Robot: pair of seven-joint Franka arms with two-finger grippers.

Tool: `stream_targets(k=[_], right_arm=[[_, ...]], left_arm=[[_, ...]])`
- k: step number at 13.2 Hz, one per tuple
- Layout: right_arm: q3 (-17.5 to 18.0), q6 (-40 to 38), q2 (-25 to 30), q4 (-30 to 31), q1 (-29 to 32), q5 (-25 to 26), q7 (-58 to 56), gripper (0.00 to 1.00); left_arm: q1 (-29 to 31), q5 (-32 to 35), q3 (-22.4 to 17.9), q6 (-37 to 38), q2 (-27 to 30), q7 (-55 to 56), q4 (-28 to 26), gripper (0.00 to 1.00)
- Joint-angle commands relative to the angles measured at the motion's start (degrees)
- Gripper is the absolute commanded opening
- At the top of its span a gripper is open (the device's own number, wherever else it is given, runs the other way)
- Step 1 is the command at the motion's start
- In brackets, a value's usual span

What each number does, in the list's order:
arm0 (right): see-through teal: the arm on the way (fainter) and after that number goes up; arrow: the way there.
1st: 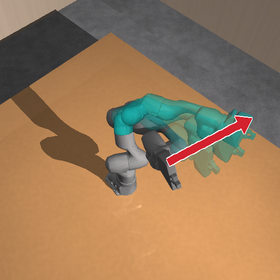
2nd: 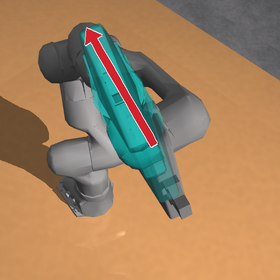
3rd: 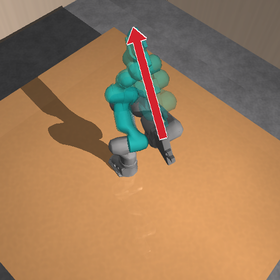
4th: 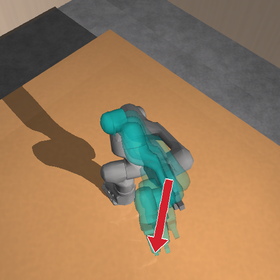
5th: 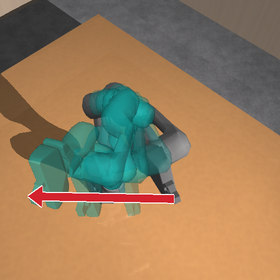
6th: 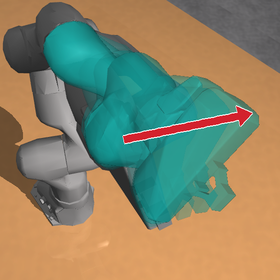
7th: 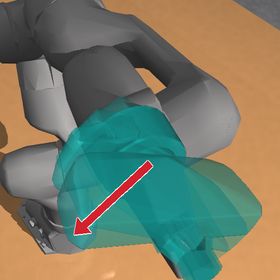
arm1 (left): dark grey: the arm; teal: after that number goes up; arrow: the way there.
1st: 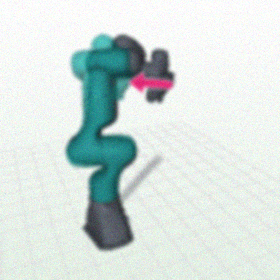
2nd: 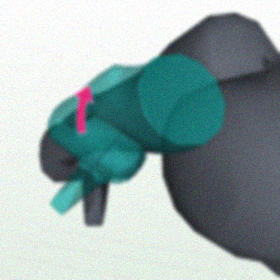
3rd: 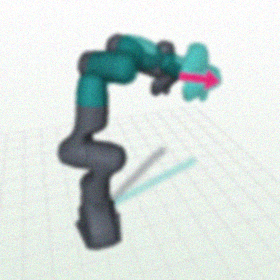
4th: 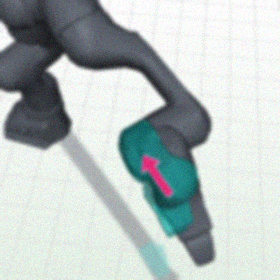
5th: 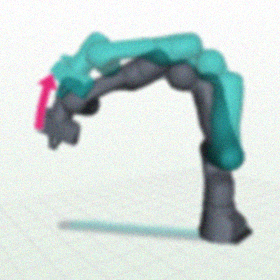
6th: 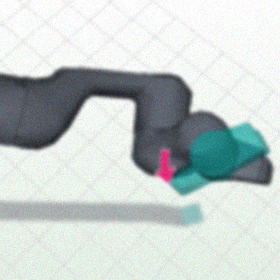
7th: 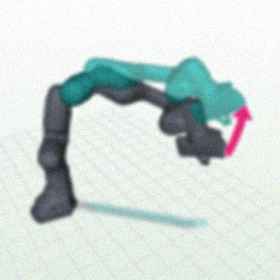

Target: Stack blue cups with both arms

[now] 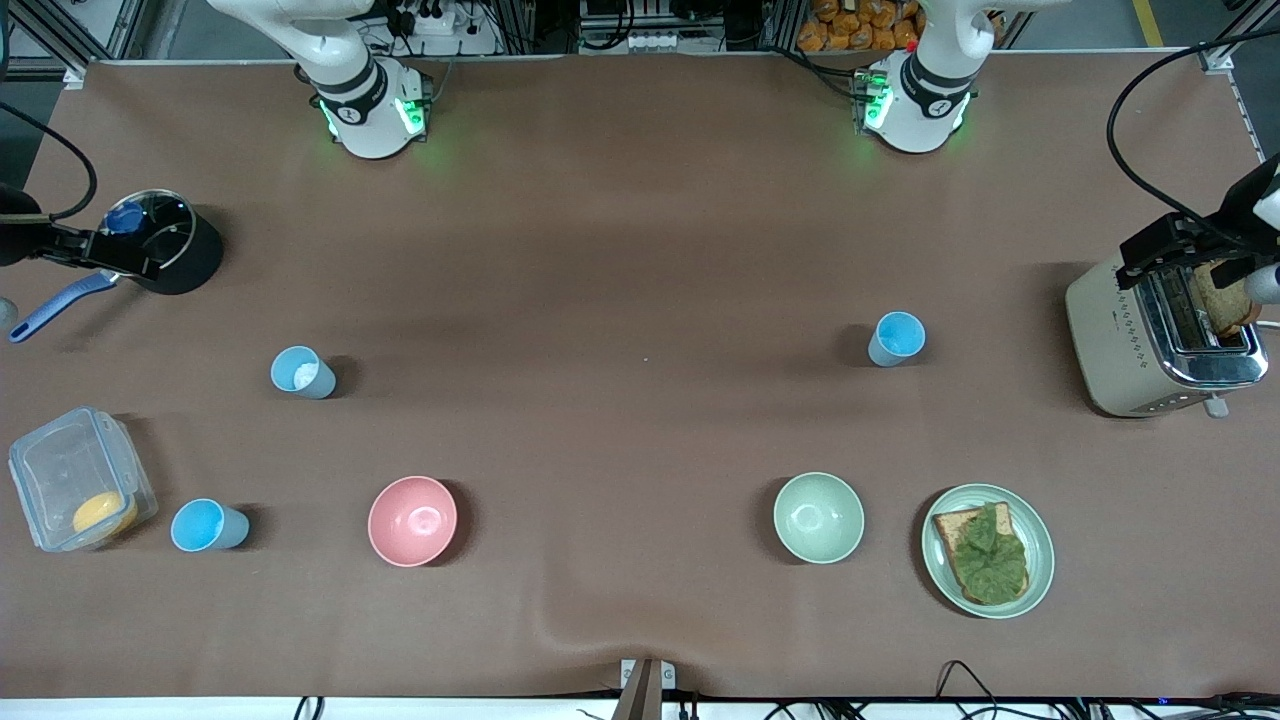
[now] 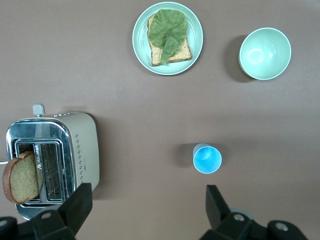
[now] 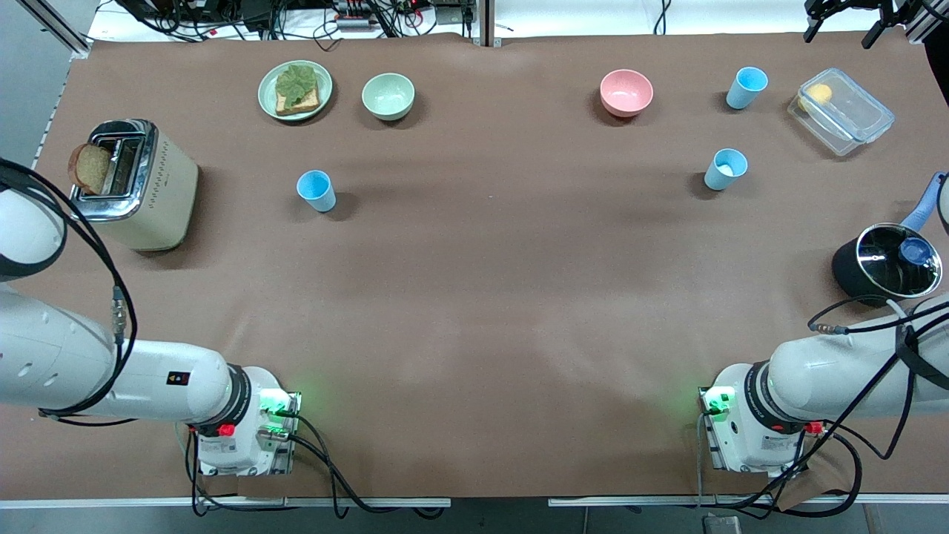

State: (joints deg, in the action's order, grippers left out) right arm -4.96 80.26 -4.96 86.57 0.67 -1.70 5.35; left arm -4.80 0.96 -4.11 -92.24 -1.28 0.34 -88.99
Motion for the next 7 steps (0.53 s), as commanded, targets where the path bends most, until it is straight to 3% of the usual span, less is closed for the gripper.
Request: stream_targets(k=[1, 7], right_arm=[[0.04, -0.19, 0.83, 0.44, -0.14, 1.09, 0.54, 1.0], [0.04, -0.28, 0.65, 0.62, 0.12, 1.09, 0.54, 1.0]], left_arm=[[0.14, -0.7, 0.15, 0.92, -0.3, 0.89, 1.1, 1.0], [0.23, -0.7, 0.15, 0.92, -0.3, 0.89, 1.1, 1.0]])
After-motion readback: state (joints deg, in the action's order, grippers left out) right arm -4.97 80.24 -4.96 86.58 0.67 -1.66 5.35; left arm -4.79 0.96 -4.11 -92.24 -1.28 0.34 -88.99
